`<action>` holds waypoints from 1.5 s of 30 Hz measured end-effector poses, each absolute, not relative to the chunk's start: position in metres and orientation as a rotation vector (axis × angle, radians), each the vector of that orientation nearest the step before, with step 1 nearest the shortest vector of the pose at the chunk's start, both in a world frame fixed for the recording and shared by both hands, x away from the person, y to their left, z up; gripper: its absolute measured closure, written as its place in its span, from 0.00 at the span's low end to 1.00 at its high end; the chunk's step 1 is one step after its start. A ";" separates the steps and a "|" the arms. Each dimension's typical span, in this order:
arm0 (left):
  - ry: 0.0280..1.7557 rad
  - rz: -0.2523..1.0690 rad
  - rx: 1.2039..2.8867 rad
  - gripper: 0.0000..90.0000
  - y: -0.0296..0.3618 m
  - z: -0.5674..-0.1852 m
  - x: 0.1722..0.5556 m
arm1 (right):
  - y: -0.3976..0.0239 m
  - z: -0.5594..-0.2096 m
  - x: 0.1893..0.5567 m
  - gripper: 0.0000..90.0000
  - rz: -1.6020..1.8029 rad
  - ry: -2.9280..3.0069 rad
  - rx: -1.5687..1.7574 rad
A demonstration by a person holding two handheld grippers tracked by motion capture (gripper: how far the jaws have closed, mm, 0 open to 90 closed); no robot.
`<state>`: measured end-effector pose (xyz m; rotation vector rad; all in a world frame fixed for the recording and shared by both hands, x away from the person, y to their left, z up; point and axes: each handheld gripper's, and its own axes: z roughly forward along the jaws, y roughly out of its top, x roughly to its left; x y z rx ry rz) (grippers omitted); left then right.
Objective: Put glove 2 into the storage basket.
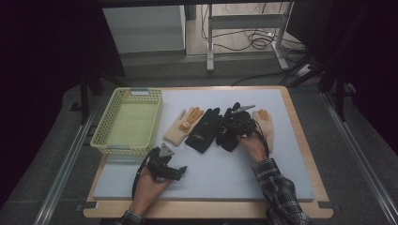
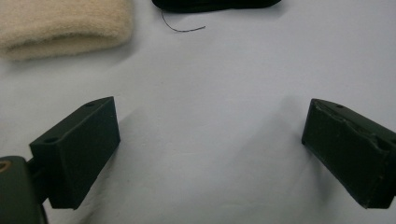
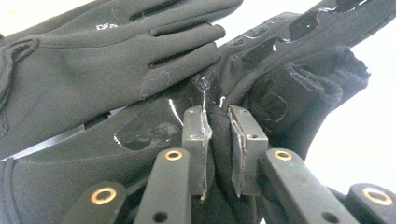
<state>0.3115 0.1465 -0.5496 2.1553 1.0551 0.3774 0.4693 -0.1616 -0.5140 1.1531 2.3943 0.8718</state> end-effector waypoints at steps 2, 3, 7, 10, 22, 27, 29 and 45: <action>1.055 0.377 2.156 0.05 0.147 -0.550 0.312 | -0.163 -0.511 0.466 0.87 0.875 2.391 1.138; 1.055 0.377 2.156 0.05 0.147 -0.550 0.312 | -0.164 -0.508 0.465 0.87 0.885 2.387 1.139; 1.055 0.377 2.155 0.05 0.147 -0.550 0.311 | -0.171 -0.495 0.454 0.87 0.926 2.375 1.112; 1.057 0.377 2.152 0.05 0.146 -0.550 0.311 | -0.176 -0.484 0.443 0.86 0.951 2.371 1.066; 1.056 0.380 2.153 0.05 0.146 -0.550 0.312 | -0.185 -0.459 0.377 0.86 1.105 2.450 0.942; 1.058 0.378 2.150 0.05 0.146 -0.550 0.311 | -0.179 -0.468 0.343 0.86 1.137 2.525 0.874; 1.059 0.378 2.150 0.05 0.146 -0.550 0.311 | -0.176 -0.474 0.335 0.86 1.138 2.549 0.852; 1.059 0.378 2.150 0.05 0.146 -0.550 0.311 | -0.171 -0.497 0.335 0.49 1.137 2.571 0.861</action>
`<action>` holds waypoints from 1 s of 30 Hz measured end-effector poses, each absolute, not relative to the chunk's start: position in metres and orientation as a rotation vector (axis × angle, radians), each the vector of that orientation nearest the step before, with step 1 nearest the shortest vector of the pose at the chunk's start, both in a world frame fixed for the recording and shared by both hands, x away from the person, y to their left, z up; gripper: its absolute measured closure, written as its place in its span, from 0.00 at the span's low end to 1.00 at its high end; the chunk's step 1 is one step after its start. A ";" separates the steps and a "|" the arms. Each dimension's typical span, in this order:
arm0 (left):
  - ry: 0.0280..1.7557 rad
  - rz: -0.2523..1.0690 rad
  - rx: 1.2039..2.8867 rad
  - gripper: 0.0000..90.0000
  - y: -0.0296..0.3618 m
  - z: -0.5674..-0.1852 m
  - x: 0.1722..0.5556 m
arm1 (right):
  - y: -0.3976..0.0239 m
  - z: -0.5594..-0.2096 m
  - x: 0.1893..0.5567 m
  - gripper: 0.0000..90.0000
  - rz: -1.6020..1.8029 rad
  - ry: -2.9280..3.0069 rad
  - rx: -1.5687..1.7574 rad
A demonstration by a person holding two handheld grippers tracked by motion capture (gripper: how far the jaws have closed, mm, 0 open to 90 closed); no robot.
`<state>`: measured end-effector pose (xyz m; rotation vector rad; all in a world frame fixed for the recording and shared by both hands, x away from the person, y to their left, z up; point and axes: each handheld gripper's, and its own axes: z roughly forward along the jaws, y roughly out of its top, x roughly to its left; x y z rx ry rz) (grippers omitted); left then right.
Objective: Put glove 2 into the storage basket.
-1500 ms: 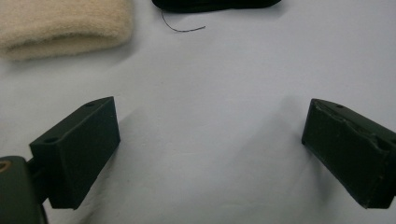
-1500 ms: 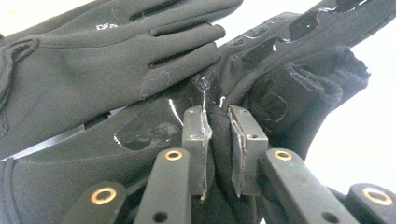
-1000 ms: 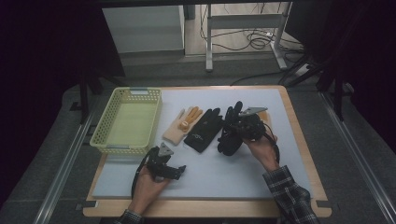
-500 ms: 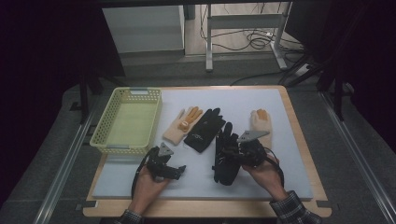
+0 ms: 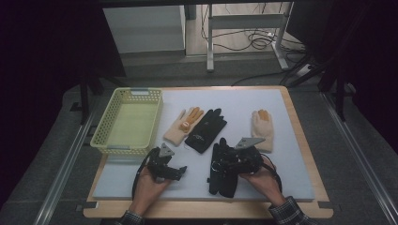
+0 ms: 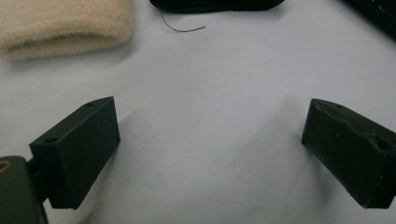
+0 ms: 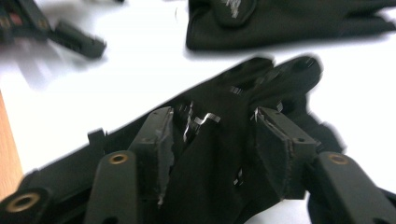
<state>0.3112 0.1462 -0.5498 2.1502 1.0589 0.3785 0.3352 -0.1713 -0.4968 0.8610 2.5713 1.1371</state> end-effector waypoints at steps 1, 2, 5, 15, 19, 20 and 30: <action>1.059 0.378 2.150 0.05 0.146 -0.550 0.311 | -0.172 -0.494 0.337 0.49 1.144 2.560 0.858; 1.059 0.379 2.150 0.05 0.146 -0.550 0.311 | -0.172 -0.493 0.340 0.48 1.152 2.550 0.861; 1.056 0.377 2.155 0.05 0.146 -0.550 0.311 | -0.169 -0.490 0.352 0.47 1.166 2.523 0.897; 1.056 0.377 2.154 0.05 0.146 -0.550 0.311 | -0.131 -0.496 0.409 0.44 1.112 2.502 0.983; 1.056 0.379 2.157 0.05 0.147 -0.550 0.311 | -0.116 -0.499 0.424 0.44 1.090 2.493 1.008; 1.054 0.379 2.160 0.05 0.147 -0.549 0.311 | -0.111 -0.500 0.428 0.44 1.080 2.487 1.012; 1.058 0.378 2.150 0.05 0.146 -0.550 0.311 | -0.085 -0.517 0.467 0.30 0.973 2.461 1.091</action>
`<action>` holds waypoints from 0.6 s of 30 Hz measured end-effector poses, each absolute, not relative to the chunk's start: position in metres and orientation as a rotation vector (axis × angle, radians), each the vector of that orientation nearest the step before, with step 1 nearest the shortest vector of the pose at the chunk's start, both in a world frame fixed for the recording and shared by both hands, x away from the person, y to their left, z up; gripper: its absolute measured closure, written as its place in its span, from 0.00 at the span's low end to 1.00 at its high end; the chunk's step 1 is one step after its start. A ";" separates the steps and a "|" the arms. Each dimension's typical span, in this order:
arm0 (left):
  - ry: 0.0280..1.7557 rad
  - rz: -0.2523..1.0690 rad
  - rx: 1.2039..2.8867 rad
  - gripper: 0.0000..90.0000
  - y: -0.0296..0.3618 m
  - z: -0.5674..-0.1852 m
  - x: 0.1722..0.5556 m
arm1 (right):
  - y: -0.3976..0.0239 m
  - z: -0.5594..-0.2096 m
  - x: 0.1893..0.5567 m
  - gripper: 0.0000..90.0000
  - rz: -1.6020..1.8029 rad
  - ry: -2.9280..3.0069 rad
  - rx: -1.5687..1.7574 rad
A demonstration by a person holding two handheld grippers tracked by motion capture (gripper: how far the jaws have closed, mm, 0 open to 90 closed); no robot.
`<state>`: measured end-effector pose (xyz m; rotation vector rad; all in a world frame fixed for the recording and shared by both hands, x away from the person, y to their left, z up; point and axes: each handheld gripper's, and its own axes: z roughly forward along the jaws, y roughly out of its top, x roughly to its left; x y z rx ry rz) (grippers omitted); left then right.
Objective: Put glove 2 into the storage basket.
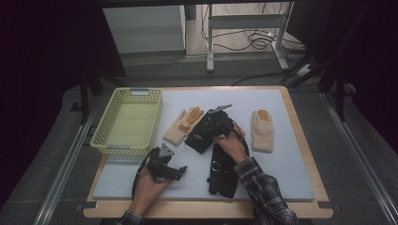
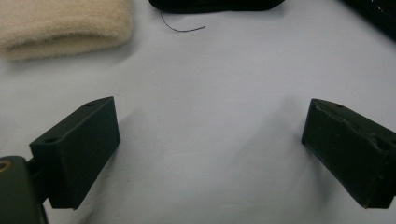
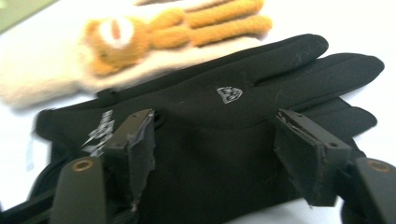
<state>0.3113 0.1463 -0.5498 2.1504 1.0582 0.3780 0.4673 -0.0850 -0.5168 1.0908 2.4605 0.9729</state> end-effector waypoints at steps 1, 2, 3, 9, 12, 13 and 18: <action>1.058 0.378 2.151 0.05 0.146 -0.550 0.311 | -0.084 -0.519 0.469 0.30 0.964 2.455 1.097; 1.058 0.378 2.151 0.05 0.146 -0.550 0.311 | -0.083 -0.521 0.471 0.30 0.960 2.456 1.096; 1.058 0.378 2.151 0.05 0.146 -0.550 0.311 | -0.081 -0.522 0.472 0.30 0.957 2.456 1.097; 1.055 0.378 2.158 0.05 0.147 -0.550 0.311 | -0.080 -0.525 0.472 0.55 0.969 2.472 1.087; 1.058 0.378 2.153 0.05 0.146 -0.550 0.311 | -0.082 -0.523 0.472 0.76 0.945 2.462 1.068; 1.058 0.378 2.153 0.05 0.146 -0.550 0.311 | -0.083 -0.523 0.471 0.81 0.946 2.460 1.063; 1.059 0.378 2.152 0.05 0.146 -0.550 0.311 | -0.080 -0.519 0.466 0.91 0.903 2.463 0.981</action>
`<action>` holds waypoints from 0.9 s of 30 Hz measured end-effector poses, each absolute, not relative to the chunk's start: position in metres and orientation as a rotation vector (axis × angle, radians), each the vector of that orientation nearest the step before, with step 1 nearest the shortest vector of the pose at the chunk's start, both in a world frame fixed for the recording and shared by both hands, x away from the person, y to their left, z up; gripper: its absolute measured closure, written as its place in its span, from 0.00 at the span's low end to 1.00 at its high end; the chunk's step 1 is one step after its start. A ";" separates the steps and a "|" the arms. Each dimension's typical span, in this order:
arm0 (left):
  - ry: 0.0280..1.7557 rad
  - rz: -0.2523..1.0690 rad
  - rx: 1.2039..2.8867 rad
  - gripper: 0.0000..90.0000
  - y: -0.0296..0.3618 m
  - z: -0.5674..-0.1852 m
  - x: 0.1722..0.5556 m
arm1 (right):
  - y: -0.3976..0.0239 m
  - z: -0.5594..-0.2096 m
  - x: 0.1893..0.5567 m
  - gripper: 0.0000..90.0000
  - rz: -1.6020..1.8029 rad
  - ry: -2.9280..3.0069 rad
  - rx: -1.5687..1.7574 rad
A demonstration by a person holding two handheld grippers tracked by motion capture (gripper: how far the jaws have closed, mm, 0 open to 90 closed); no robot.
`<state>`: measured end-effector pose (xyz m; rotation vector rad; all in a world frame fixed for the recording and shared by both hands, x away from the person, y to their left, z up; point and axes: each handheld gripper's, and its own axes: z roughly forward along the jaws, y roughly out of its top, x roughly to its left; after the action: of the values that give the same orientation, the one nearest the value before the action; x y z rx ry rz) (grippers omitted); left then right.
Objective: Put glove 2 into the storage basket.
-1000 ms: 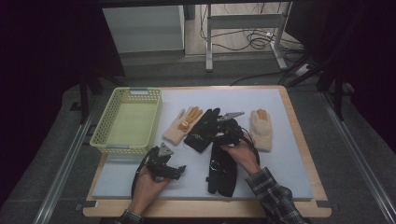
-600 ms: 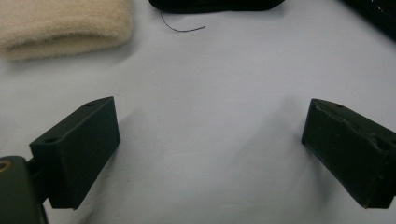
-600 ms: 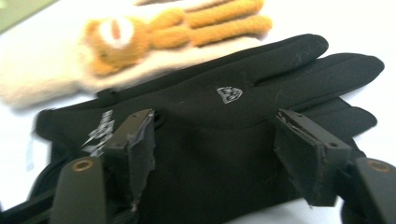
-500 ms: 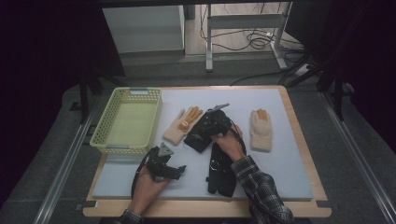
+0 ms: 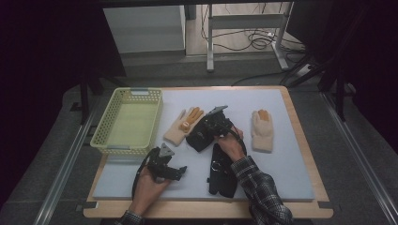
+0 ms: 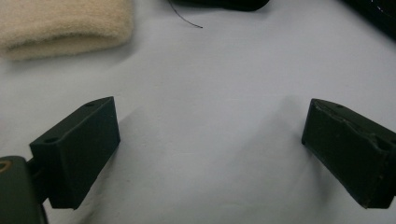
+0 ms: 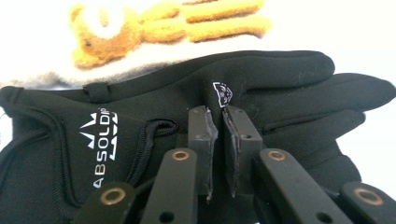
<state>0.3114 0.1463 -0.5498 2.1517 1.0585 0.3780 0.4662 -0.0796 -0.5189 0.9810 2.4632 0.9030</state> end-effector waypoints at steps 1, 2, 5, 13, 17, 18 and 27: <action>1.058 0.378 2.152 0.05 0.146 -0.550 0.311 | -0.081 -0.517 0.466 0.91 0.914 2.467 0.981; 1.056 0.378 2.156 0.05 0.147 -0.550 0.311 | -0.083 -0.514 0.465 0.91 0.930 2.468 0.970; 1.056 0.376 2.155 0.05 0.147 -0.550 0.311 | -0.090 -0.504 0.461 0.91 0.965 2.467 0.942; 1.056 0.377 2.155 0.05 0.147 -0.550 0.311 | -0.110 -0.465 0.439 0.91 1.070 2.476 0.850; 1.054 0.379 2.156 0.05 0.147 -0.550 0.311 | -0.122 -0.447 0.421 0.91 1.135 2.499 0.822; 1.053 0.379 2.156 0.05 0.147 -0.550 0.311 | -0.125 -0.443 0.416 0.91 1.144 2.507 0.805; 1.059 0.376 2.151 0.05 0.146 -0.550 0.311 | -0.157 -0.422 0.357 0.91 1.197 2.587 0.657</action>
<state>0.3113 0.1463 -0.5497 2.1511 1.0588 0.3763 0.3566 -0.1569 -0.4221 0.6566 2.5869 1.1970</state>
